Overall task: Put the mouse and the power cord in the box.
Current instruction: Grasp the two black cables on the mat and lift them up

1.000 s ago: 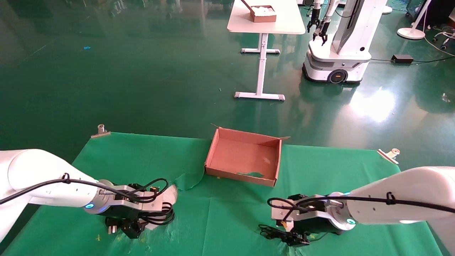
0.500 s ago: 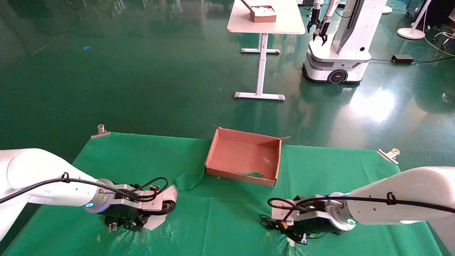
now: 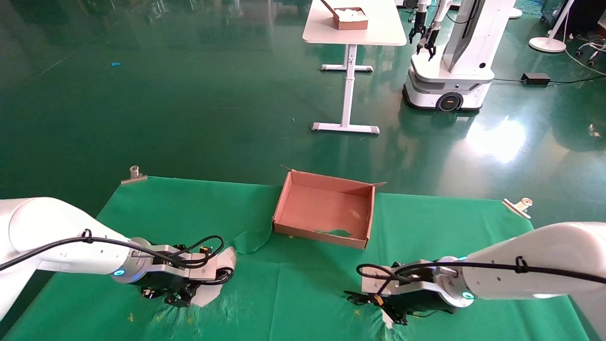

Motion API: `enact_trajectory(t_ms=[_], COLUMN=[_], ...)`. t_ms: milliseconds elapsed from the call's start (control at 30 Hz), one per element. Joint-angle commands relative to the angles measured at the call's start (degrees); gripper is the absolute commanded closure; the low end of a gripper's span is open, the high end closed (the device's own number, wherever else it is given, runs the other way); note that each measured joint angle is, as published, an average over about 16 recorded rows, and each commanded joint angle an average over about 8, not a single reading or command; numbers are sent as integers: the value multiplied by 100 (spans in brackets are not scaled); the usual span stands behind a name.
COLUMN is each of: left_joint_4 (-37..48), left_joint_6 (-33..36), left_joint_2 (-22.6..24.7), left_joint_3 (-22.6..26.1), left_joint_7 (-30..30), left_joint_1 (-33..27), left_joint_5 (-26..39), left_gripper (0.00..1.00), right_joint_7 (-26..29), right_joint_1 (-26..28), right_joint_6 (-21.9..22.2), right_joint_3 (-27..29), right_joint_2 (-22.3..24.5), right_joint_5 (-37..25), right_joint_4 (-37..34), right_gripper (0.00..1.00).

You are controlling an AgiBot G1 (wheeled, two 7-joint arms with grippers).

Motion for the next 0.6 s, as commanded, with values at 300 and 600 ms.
enact_trajectory(t_ms=[300,600], left_joint_4=[-288,-94], left_joint_6=[356,-430], left_joint_2=[27,826], left_joint_3=[-244,-580], left_joint_7=[540,1381], left_joint_1=[-446,-822], left_joint_5=[-554,-1208], left_gripper=[100,100], right_joint_7=[63,211], right_joint_1=[236,600], right_joint_6=[119,408], right_joint_3=[157,327], right_joint_2=[281,635], right_joint_5=[-36,-270], right_joint_4=[-39,-358], right_gripper=[100,100])
